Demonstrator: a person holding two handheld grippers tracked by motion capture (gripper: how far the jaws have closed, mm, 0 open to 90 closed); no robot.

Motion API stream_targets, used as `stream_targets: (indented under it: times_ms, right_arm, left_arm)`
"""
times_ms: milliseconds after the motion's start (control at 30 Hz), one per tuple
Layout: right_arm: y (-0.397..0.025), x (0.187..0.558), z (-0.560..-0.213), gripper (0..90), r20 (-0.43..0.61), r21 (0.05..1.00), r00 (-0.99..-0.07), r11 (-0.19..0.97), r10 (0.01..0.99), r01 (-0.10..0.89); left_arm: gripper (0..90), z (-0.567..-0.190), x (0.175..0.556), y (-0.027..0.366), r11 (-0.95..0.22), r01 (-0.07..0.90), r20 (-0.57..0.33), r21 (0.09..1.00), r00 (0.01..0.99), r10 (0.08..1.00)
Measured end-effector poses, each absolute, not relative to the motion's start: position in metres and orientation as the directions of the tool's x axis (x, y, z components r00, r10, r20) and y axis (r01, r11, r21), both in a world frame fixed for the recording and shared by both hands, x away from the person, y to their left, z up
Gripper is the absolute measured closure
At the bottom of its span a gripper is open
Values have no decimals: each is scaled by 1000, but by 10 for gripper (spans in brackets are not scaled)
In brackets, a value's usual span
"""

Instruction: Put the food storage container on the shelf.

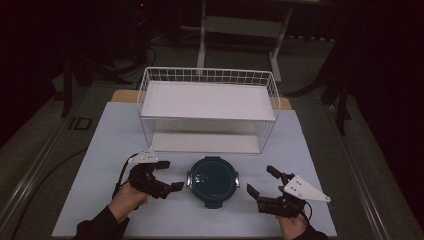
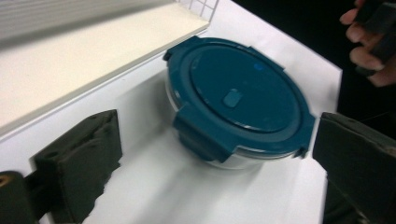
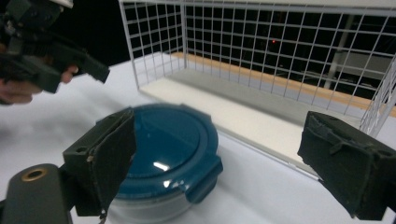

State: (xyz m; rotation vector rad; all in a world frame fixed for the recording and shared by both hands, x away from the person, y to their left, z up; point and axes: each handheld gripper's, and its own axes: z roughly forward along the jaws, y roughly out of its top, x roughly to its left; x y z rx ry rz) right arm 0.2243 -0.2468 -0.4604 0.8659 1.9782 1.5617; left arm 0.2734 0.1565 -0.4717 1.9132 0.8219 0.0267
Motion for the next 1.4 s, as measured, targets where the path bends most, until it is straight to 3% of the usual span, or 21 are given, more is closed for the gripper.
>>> stream_targets:
  times_ms: [133, 333, 500, 767, 933, 1033, 1133, 1400]
  right_arm:
    - [-243, 225, -453, 109, 1, 972, -691, 161, 722, 170]
    - [-237, 223, -444, 139, -30, 972, -696, 184, 717, 148]
    - [-238, 226, -440, 182, 30, 966, -734, 169, 678, 195]
    - [-237, 224, -436, 110, 0, 966, -726, 187, 688, 176]
    - [-233, 223, -438, 108, -34, 962, -722, 219, 691, 164]
    - [-232, 223, -439, 108, -40, 958, -725, 232, 688, 167]
    - [-231, 223, -440, 109, -42, 955, -727, 242, 686, 174]
    - [-230, 223, -445, 112, -24, 948, -726, 247, 688, 202]
  left_arm:
    - [14, -468, 273, 153, -246, 547, -335, 800, 748, 573]
    - [40, -477, 285, 147, -208, 641, -435, 739, 689, 579]
    - [40, -488, 294, 141, -184, 700, -473, 690, 629, 617]
    - [54, -505, 308, 133, -123, 854, -655, 506, 473, 589]
    - [162, -508, 314, 136, -94, 905, -725, 414, 391, 567]
    - [321, -511, 315, 139, -65, 926, -754, 371, 341, 562]
    - [416, -515, 316, 139, -53, 941, -777, 335, 308, 548]
    - [519, -520, 319, 135, -53, 953, -815, 297, 282, 506]
